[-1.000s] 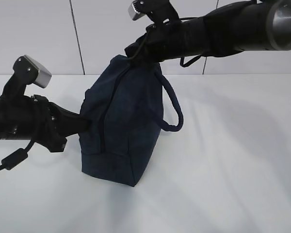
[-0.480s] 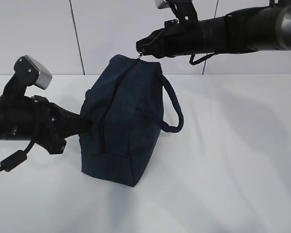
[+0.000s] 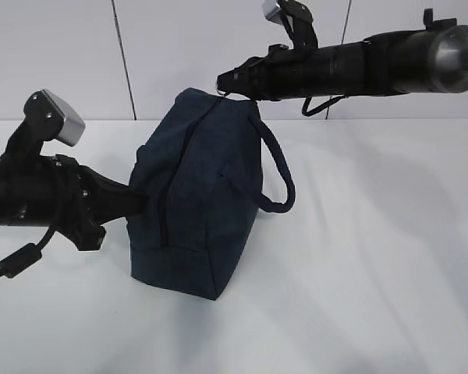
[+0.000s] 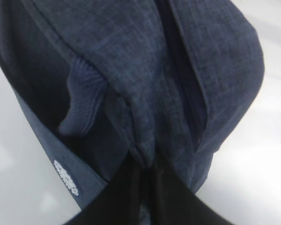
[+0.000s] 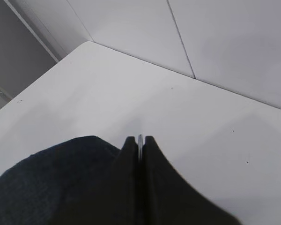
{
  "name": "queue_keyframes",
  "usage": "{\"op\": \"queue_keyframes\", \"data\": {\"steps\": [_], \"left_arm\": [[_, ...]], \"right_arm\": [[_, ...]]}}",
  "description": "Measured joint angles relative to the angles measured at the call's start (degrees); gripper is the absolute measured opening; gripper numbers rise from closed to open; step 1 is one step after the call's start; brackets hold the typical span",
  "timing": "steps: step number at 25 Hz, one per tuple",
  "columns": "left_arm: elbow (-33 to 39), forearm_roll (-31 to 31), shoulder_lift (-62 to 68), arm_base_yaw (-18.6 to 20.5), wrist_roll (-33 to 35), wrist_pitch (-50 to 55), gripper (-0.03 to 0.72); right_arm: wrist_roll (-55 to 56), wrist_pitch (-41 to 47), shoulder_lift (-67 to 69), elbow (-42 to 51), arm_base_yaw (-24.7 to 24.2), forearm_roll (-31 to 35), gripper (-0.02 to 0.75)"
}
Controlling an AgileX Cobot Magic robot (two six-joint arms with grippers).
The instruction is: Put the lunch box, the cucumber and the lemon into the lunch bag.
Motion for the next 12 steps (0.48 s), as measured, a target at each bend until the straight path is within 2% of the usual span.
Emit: {"op": "queue_keyframes", "data": {"steps": [12], "left_arm": [[0.0,0.83,0.0,0.0,0.34,-0.34,-0.005]], "right_arm": [[8.74,3.01,7.61,-7.7,-1.59,1.36,0.008]]}}
